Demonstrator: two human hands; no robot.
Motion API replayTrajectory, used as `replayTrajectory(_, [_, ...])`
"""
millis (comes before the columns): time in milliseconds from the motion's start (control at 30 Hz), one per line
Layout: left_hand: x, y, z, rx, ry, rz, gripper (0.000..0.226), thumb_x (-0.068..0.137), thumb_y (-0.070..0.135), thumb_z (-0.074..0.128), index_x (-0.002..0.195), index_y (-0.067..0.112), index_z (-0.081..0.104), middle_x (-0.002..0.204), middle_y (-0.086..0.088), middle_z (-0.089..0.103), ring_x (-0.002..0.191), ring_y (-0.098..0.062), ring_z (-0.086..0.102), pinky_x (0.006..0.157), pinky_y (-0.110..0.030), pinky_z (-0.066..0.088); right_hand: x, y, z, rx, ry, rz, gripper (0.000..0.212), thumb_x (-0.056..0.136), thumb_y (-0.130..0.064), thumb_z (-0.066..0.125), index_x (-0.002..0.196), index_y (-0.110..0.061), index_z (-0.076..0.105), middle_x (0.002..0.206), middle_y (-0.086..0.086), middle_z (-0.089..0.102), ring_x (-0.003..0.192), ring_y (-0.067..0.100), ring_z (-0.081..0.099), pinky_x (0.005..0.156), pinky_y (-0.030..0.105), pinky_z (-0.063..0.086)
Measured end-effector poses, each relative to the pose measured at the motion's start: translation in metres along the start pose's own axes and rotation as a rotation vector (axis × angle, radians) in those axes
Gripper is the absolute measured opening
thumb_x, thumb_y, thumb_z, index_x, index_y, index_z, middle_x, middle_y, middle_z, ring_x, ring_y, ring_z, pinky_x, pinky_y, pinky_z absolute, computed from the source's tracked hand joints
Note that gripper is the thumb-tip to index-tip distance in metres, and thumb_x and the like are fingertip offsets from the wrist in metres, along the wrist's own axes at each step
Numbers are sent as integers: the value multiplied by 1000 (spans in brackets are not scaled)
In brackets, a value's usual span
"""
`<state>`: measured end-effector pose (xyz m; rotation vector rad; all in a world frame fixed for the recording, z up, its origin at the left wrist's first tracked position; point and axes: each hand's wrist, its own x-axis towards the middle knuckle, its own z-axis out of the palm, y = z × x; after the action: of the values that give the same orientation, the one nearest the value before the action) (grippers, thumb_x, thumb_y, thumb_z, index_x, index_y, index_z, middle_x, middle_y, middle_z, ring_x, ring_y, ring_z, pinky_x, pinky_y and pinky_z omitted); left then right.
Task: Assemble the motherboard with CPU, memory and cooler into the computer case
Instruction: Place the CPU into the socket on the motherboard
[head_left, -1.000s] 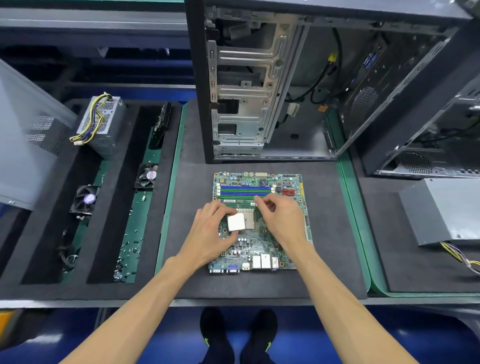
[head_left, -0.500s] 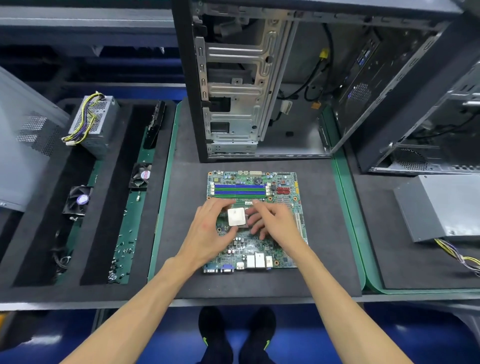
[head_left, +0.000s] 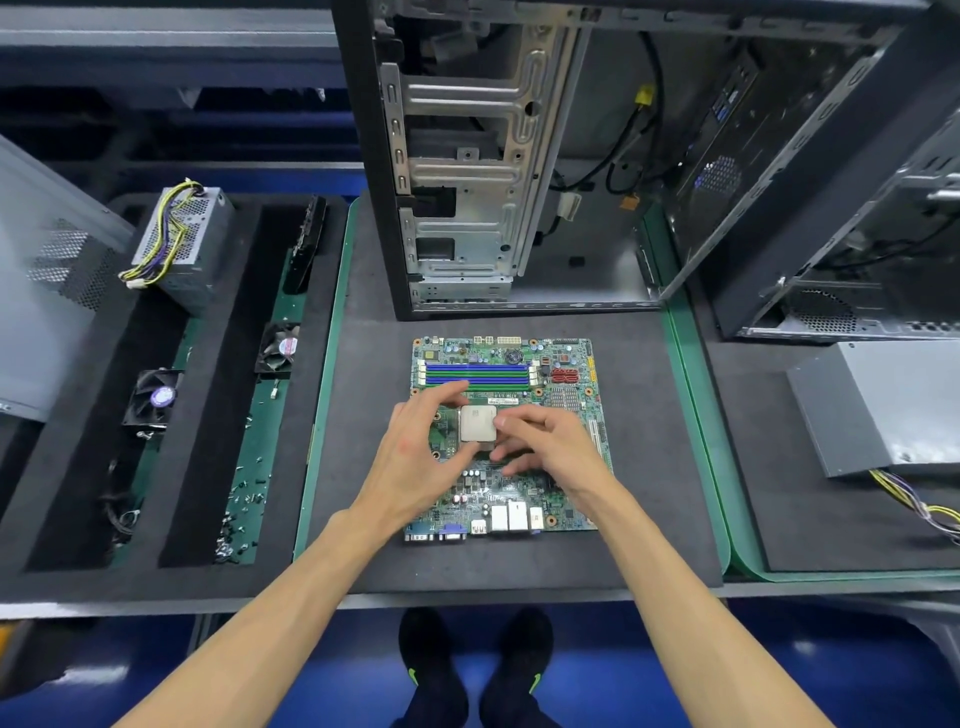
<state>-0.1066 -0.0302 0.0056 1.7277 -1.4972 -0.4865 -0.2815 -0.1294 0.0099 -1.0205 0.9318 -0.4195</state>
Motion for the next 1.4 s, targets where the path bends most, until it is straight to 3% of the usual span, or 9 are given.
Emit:
replayTrajectory(133, [0, 0, 1, -16, 20, 13, 69, 80, 25, 76, 139, 38, 43, 121, 24, 56, 115, -7, 51, 100, -14, 34, 2, 0, 3, 36, 12, 13, 17, 89, -12, 77, 103, -4, 72, 83, 10, 76, 74, 27, 74, 55, 28, 59])
replayTrajectory(400, [1, -2, -2, -13, 18, 1, 67, 80, 34, 73, 139, 36, 42, 122, 25, 54, 115, -11, 53, 99, -10, 31, 2, -1, 5, 48, 4, -9, 13, 89, -8, 75, 102, -5, 73, 90, 18, 76, 74, 27, 74, 58, 27, 60])
replayTrajectory(700, [3, -1, -5, 36, 34, 65, 60, 79, 29, 73, 135, 22, 51, 125, 13, 52, 120, -7, 49, 102, -31, 40, 4, -1, 6, -7, 13, -34, 18, 90, -8, 74, 107, -1, 74, 93, 19, 75, 72, 23, 70, 56, 28, 59])
replayTrajectory(833, [3, -1, -4, 108, -86, 121, 64, 77, 25, 70, 138, 22, 52, 128, 9, 49, 125, -7, 44, 106, -24, 31, 6, -2, 8, -89, 59, -38, 10, 93, -11, 69, 93, -10, 79, 82, 8, 74, 59, 15, 60, 52, 24, 52])
replayTrajectory(967, [3, -1, -2, 142, -120, 157, 56, 80, 25, 71, 133, 19, 56, 118, 7, 57, 113, -11, 50, 101, -28, 37, 7, -6, 10, -157, 25, -36, 19, 92, -16, 68, 79, -19, 81, 74, -1, 72, 60, 11, 58, 57, 25, 48])
replayTrajectory(1167, [5, 0, -2, 143, -40, 122, 41, 80, 34, 74, 115, 20, 58, 106, 10, 59, 99, -9, 55, 85, -33, 42, 9, -7, 11, -47, -20, 42, 13, 93, -14, 70, 100, -8, 79, 98, 15, 76, 81, 21, 67, 61, 26, 54])
replayTrajectory(1400, [7, -2, -1, 160, -100, 158, 48, 83, 34, 74, 127, 25, 58, 116, 12, 55, 112, -8, 51, 91, -27, 38, 11, -4, 9, -181, 10, -11, 15, 92, -11, 72, 103, -18, 78, 95, 4, 78, 68, 19, 65, 68, 28, 57])
